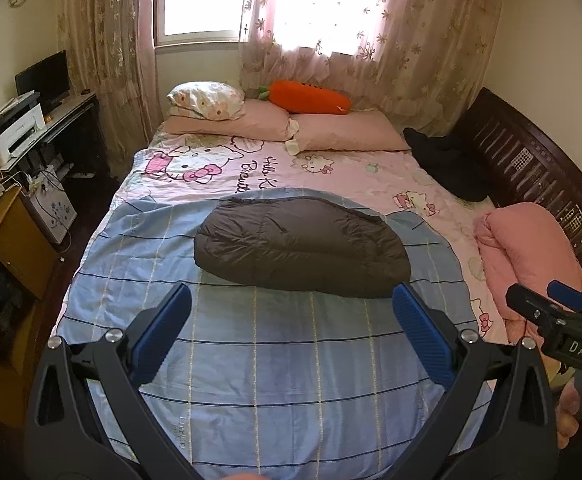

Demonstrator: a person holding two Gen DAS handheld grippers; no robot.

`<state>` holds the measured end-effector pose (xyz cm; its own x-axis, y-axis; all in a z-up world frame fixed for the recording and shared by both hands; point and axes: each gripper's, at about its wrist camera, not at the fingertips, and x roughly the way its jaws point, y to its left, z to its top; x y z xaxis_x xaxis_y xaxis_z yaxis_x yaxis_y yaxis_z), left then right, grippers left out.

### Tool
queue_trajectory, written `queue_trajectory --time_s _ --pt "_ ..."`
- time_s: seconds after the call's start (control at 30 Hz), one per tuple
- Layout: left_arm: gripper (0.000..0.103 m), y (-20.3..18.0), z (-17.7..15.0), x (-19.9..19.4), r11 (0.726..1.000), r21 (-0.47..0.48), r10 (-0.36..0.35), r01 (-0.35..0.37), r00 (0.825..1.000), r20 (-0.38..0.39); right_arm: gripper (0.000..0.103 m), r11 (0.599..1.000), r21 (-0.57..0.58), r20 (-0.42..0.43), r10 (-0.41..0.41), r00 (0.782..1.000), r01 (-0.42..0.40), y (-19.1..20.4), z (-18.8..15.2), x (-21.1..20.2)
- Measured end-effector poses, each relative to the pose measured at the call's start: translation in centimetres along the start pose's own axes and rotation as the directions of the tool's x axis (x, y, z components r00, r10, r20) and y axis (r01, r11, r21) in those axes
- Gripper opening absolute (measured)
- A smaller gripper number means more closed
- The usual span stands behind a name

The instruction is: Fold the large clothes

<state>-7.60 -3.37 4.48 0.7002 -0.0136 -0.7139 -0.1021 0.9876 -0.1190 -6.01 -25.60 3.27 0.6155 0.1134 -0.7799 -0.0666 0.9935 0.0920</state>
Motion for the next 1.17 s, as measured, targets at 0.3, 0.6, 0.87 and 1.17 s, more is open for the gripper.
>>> queue_trajectory --time_s 0.3,0.6,0.87,1.17 --pt "0.101 0.0 0.1 0.6 1.000 0.012 -0.003 0.003 1.000 -0.003 0.102 1.000 -0.008 -0.006 -0.009 1.000 0.009 0.3 0.0 0.3" --pt "0.101 -0.4 -0.1 0.6 1.000 0.009 -0.012 0.012 1.000 -0.005 0.102 1.000 -0.007 -0.016 -0.011 1.000 0.011 0.5 0.0 0.4" --pt "0.101 -0.5 -0.2 1.1 1.000 0.010 -0.012 0.012 1.000 -0.027 0.102 1.000 -0.005 -0.020 -0.001 1.000 0.000 0.9 0.2 0.6" --pt "0.101 -0.3 0.2 1.6 0.999 -0.014 -0.042 0.041 0.998 -0.046 0.102 1.000 -0.014 -0.026 -0.003 1.000 0.003 1.2 0.5 0.6"
